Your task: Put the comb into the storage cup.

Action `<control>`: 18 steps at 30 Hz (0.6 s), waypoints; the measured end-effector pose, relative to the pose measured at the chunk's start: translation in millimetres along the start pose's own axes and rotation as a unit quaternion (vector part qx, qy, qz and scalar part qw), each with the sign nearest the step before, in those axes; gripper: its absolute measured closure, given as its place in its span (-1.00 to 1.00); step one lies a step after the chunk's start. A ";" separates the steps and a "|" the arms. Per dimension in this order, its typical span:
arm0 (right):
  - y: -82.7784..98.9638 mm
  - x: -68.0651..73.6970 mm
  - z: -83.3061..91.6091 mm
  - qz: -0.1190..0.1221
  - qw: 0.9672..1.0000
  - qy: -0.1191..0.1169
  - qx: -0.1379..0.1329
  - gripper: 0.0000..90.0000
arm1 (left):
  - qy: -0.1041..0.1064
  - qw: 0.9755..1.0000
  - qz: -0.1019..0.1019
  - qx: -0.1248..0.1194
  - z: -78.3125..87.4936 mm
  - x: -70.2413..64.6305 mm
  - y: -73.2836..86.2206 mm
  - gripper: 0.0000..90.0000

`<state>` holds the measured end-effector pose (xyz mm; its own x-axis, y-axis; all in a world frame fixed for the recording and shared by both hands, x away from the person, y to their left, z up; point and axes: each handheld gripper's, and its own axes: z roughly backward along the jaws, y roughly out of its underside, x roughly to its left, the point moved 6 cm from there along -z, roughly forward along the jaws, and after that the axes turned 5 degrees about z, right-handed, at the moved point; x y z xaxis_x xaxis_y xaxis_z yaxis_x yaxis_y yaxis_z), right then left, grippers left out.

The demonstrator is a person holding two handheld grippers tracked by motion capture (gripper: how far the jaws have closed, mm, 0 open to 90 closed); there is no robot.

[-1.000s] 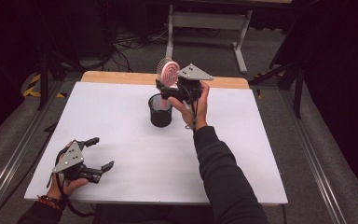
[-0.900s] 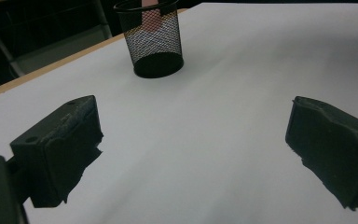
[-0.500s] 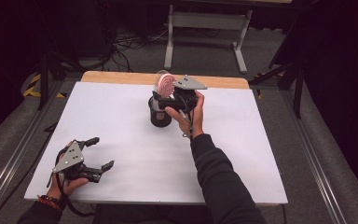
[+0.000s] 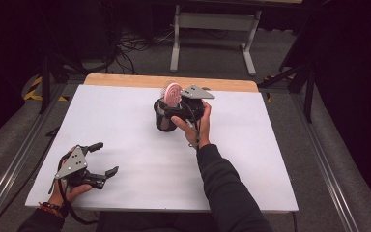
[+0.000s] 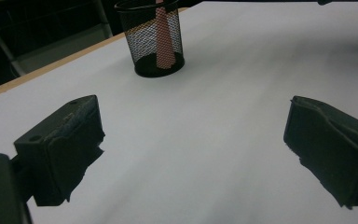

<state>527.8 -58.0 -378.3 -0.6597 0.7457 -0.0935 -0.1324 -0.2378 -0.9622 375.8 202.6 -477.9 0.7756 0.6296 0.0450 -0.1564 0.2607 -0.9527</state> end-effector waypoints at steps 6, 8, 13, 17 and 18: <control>2.6 -4.8 4.0 -0.009 1.000 -0.004 -0.004 -0.57 | 0.000 1.000 0.001 0.001 0.2 0.1 0.1 -0.88; 4.6 -5.8 7.3 -0.007 1.000 -0.008 -0.007 -0.57 | -0.006 1.000 -0.006 -0.001 0.9 -0.2 -0.8 -0.86; 10.8 -9.8 17.3 -0.007 1.000 -0.014 -0.008 -0.58 | -0.006 1.000 -0.005 -0.002 0.3 -1.2 -1.3 -0.86; 16.3 -13.4 24.7 -0.014 1.000 -0.016 -0.012 -0.58 | -0.008 1.000 -0.009 -0.001 0.1 -2.2 -1.1 -0.85; 17.3 -14.3 26.4 -0.015 1.000 -0.015 -0.011 -0.58 | -0.008 1.000 -0.011 0.000 -0.2 -2.2 -1.0 -0.85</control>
<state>515.3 -89.2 -386.9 -0.6776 0.7333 -0.0564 -0.1376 -0.2017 -0.9697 374.3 200.8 -477.1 0.7686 0.6359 0.0701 -0.1404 0.2746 -0.9512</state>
